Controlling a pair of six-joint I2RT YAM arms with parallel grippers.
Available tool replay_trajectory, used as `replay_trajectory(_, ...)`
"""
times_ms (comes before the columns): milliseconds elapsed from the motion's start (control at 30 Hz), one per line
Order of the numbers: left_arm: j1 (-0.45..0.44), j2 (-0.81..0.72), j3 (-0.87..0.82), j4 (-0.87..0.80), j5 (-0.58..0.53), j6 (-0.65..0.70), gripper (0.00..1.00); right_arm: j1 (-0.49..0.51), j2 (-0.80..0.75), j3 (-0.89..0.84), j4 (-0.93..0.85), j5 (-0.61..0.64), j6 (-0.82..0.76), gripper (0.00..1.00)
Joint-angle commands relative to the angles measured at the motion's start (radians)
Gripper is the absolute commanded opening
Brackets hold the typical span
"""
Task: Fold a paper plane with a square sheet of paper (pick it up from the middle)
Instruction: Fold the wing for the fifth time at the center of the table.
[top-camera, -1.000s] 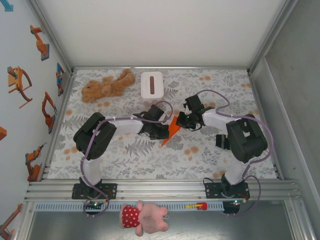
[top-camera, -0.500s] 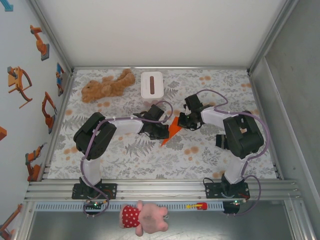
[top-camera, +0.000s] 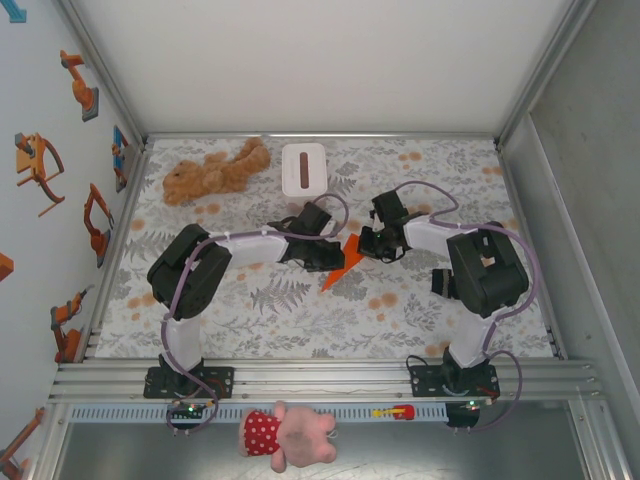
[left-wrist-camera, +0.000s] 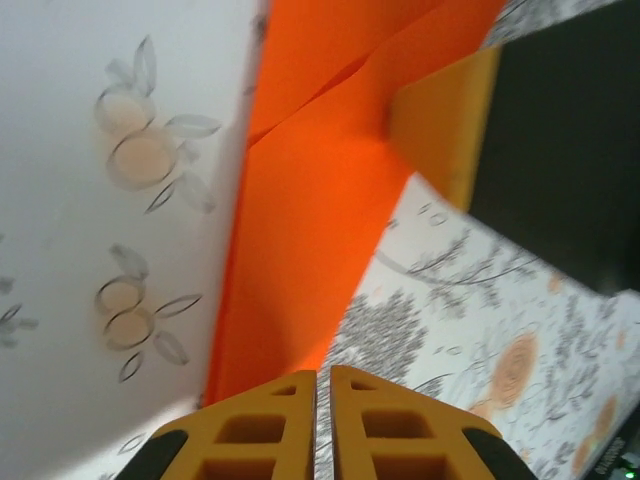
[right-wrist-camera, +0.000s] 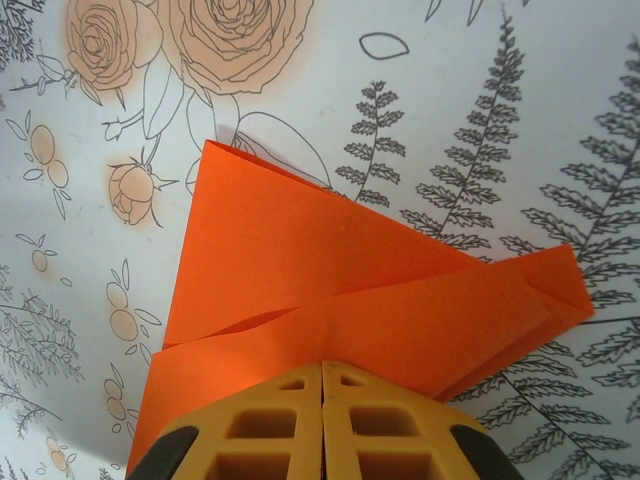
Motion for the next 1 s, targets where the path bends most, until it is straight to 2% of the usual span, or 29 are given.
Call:
replay_trajectory(0,-0.001,0.053,0.056,0.038,0.023,-0.027,0.13,-0.006,0.014,-0.042,-0.011,0.019,-0.011,0.07)
replay_trajectory(333,-0.003,0.149,0.105,-0.005,0.031,-0.050,0.11,-0.026,-0.045,-0.052,0.011,-0.013,-0.020,0.07)
replay_trajectory(500,-0.003,0.163,0.105,-0.056,0.009,-0.050,0.10,-0.026,-0.136,-0.072,0.041,0.030,-0.010,0.06)
replay_trajectory(867,-0.007,0.176,0.092,-0.056,0.003,-0.064,0.07,-0.019,-0.070,-0.133,0.202,-0.152,0.065,0.02)
replay_trajectory(967,-0.006,0.173,0.086,-0.059,-0.003,-0.066,0.06,-0.019,-0.054,-0.138,0.203,-0.153,0.060,0.01)
